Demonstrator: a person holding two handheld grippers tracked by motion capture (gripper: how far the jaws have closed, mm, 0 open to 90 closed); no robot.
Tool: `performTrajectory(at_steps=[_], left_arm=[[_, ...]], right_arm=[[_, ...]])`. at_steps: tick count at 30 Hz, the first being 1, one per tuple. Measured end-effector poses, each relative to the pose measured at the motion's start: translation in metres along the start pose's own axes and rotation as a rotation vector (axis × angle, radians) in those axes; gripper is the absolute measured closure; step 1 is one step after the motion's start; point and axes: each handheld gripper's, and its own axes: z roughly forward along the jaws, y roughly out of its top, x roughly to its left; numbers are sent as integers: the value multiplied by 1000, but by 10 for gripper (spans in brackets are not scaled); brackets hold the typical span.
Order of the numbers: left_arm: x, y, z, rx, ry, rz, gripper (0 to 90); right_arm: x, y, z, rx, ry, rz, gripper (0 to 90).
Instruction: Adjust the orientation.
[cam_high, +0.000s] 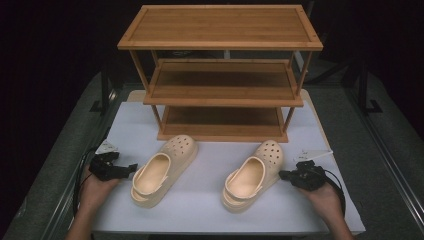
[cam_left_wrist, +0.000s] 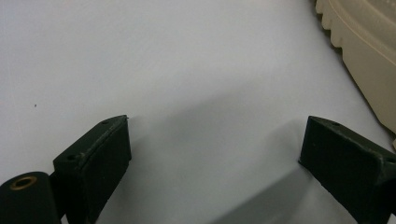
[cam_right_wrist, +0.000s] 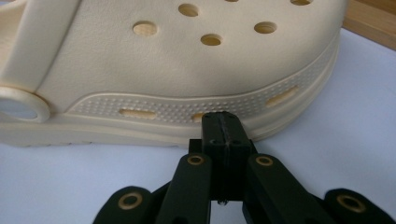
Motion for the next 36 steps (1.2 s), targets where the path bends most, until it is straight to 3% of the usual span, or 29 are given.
performTrajectory(at_steps=[16, 36], left_arm=[[0, 0, 0, 0, 0, 0, 78], [0, 0, 0, 0, 0, 0, 78]], right_arm=[[-2, 26, 23, 10, 15, -45, 898], [18, 65, 60, 16, 80, -126, 898]])
